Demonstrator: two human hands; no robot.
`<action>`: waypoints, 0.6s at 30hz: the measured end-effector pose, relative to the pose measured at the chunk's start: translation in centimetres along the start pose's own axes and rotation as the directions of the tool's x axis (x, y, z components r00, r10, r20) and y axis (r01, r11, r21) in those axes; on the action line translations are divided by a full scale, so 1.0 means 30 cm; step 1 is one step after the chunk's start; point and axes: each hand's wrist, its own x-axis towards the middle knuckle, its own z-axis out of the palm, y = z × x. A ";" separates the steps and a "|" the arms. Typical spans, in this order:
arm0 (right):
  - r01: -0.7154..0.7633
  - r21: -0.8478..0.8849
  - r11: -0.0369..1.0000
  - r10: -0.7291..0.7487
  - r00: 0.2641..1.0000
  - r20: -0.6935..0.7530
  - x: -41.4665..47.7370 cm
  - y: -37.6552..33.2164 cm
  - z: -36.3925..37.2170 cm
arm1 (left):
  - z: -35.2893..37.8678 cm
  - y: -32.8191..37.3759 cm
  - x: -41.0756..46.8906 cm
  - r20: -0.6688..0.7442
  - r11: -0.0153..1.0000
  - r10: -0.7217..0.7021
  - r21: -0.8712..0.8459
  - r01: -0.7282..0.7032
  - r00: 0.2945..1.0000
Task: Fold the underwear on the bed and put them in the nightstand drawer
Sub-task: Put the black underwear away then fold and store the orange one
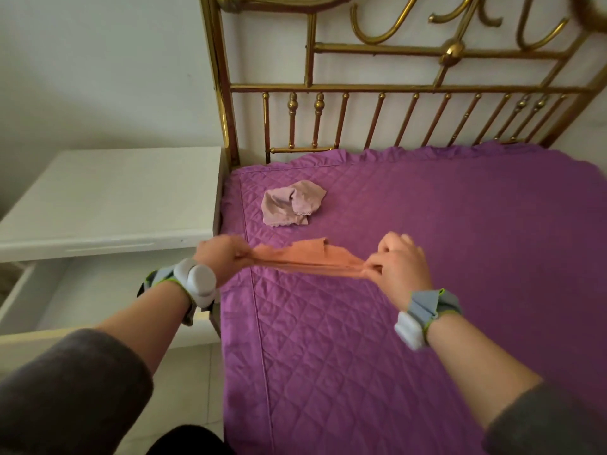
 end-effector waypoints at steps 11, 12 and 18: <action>-0.372 0.433 0.821 0.171 0.884 0.435 -0.093 0.090 0.176 | 0.156 -0.073 -0.021 0.322 0.985 -0.070 -0.126 0.116 0.944; -0.418 0.491 0.764 0.219 0.884 0.412 -0.077 0.101 0.192 | 0.171 -0.087 0.002 0.271 0.966 -0.112 -0.195 0.169 0.956; -0.656 0.648 0.387 0.612 0.708 0.353 0.024 0.125 0.335 | 0.303 -0.128 0.165 0.067 0.683 -0.471 -0.603 0.412 0.880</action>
